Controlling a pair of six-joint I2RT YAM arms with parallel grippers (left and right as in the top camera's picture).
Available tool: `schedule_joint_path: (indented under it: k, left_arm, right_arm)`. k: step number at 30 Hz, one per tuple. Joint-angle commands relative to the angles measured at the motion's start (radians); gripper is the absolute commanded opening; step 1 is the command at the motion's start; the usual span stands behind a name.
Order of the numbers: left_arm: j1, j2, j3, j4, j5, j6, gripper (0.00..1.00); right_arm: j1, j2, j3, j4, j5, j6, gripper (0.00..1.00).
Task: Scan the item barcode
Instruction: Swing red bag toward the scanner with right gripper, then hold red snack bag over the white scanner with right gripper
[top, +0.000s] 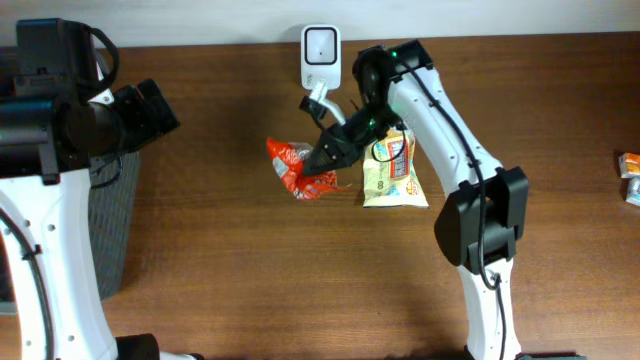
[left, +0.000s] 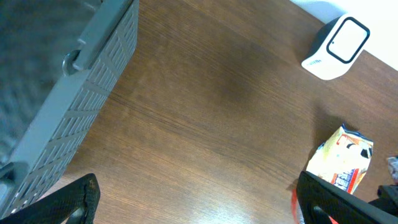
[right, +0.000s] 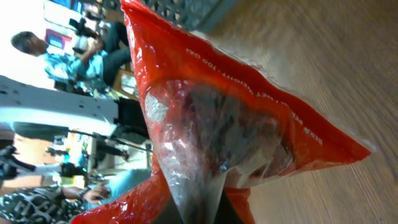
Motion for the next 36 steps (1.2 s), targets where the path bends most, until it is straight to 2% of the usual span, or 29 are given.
schedule_joint_path:
  k: [1,12,14,17,21,23,24,27,29,32,36]
  left_arm:
    - [0.002,-0.002,-0.001,0.002,0.000,-0.008,0.99]
    - [0.002,-0.002,-0.001,0.002,0.000,-0.008,0.99]
    - [0.002,-0.002,-0.001,0.002,0.000,-0.008,0.99]
    - [0.002,-0.002,-0.001,0.002,0.000,-0.008,0.99]
    - [0.002,-0.002,-0.001,0.002,0.000,-0.008,0.99]
    - [0.002,-0.002,-0.001,0.002,0.000,-0.008,0.99]
    - [0.002,-0.002,-0.001,0.002,0.000,-0.008,0.99]
    - [0.002,-0.002,-0.001,0.002,0.000,-0.008,0.99]
    - [0.002,-0.002,-0.001,0.002,0.000,-0.008,0.99]
    - [0.002,-0.002,-0.001,0.002,0.000,-0.008,0.99]
    - [0.002,-0.002,-0.001,0.002,0.000,-0.008,0.99]
  right_arm:
    - [0.003,-0.012,0.007,-0.005,0.020,-0.035,0.04]
    - [0.001,-0.012,0.007,-0.005,-0.086,-0.024,0.04]
    - [-0.010,-0.012,0.007,0.010,-0.139,0.048,0.04]
    - [-0.033,-0.012,0.007,0.098,-0.211,0.237,0.04]
    - [-0.051,-0.012,0.007,0.303,-0.192,0.512,0.04]
    - [-0.051,-0.012,0.007,0.469,-0.014,0.786,0.04]
    - [-0.048,-0.012,0.008,0.555,0.179,0.953,0.04]
    - [-0.040,-0.012,0.009,0.690,0.580,1.160,0.04]
    - [-0.036,-0.012,0.009,0.769,0.717,1.205,0.04]
    - [-0.029,-0.011,0.009,0.982,0.837,1.207,0.04]
    - [-0.015,-0.009,0.009,1.128,1.055,1.196,0.04]
